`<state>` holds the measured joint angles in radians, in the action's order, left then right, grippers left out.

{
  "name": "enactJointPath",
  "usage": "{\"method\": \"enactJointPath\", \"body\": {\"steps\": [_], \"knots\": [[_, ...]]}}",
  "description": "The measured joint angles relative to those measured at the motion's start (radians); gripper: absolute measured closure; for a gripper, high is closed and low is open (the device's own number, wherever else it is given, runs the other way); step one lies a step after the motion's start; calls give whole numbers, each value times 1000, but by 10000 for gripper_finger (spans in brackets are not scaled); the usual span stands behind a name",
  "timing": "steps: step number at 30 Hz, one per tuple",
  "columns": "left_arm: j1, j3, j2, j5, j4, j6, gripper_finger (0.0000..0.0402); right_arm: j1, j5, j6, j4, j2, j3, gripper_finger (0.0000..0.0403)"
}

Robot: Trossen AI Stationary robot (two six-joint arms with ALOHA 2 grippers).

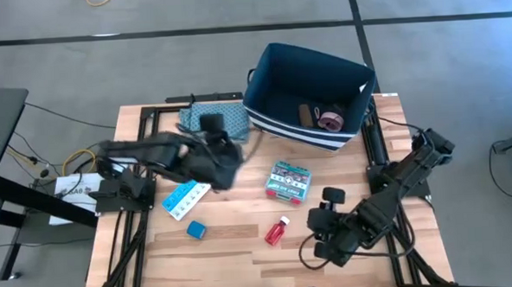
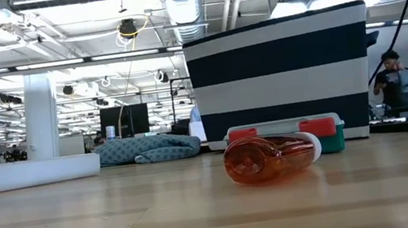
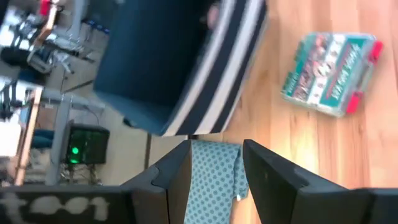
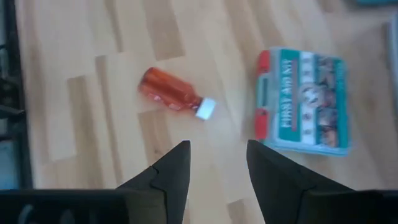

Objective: Pick & place medical supplies in basket/bin
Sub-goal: Put the orange pill bottle into the blue basket

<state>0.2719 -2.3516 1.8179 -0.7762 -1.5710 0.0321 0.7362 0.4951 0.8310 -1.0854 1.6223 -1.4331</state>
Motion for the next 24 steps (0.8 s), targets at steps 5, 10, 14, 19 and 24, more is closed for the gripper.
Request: {"method": "enactJointPath", "body": {"steps": [5,10,14,19,24], "knots": [[-19,7,-89,-3,1,-113,265,-13,-21,-77,66,3,-2,235],[-18,150,-187,1,1,-154,265,-37,-1,-181,149,3,-2,219],[-18,384,-292,-36,18,-296,265,-50,-1,-260,235,3,-2,210],[20,771,-438,-39,199,-467,265,-61,-20,-383,309,10,-2,205],[85,1091,-548,95,491,-484,265,-87,-75,-421,324,72,-3,206]]}}
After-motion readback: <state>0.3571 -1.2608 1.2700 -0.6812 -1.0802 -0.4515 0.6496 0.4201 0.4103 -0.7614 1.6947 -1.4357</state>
